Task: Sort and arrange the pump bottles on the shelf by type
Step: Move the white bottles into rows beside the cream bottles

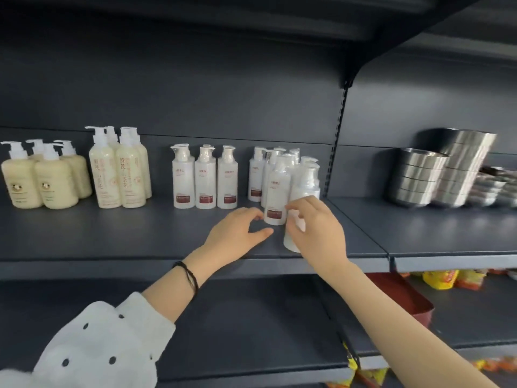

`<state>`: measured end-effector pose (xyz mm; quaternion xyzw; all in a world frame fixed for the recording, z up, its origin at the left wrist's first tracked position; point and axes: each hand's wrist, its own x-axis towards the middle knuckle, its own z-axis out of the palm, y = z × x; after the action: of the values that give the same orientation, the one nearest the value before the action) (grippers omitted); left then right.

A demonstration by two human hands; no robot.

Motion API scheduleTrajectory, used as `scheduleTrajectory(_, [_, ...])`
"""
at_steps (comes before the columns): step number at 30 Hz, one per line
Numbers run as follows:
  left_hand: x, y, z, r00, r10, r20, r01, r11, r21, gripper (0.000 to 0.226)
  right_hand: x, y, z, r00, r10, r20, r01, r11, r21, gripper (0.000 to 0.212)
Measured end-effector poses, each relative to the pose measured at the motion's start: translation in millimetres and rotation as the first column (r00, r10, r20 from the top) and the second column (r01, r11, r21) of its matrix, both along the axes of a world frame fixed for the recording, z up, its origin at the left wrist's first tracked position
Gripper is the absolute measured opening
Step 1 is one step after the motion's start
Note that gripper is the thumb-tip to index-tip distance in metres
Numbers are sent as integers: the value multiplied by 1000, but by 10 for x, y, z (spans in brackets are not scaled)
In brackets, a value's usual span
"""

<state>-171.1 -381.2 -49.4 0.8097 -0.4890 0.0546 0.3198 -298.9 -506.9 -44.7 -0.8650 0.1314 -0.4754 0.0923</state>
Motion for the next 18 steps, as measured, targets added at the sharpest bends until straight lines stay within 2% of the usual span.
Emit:
scheduleTrajectory(3, [-228, -344, 87, 937, -92, -337, 32, 984, -177, 58, -208, -265, -28, 997, -70, -18, 72, 983, 171, 32])
scheduleTrajectory(6, [-351, -633, 138, 863, -134, -487, 10, 968, -249, 67, -295, -437, -59, 993, -29, -115, 67, 936, 347, 46])
scheduleTrajectory(9, [-423, -812, 114, 844, -142, -517, -7, 961, -276, 66, -319, -529, -142, 973, 133, -188, -20, 864, 504, 43])
scheduleTrajectory(11, [-453, -858, 83, 846, -138, -515, -21, 956, -291, 67, -310, -561, -214, 961, 196, -194, -59, 833, 550, 44])
scheduleTrajectory(15, [-406, -790, 59, 873, -113, -474, -44, 950, -309, 64, -256, -610, -303, 968, 201, -151, -75, 804, 590, 41])
scheduleTrajectory(18, [-287, -614, 71, 883, -69, -465, -89, 947, -310, 65, -177, -700, -300, 988, 123, -89, -43, 791, 610, 37])
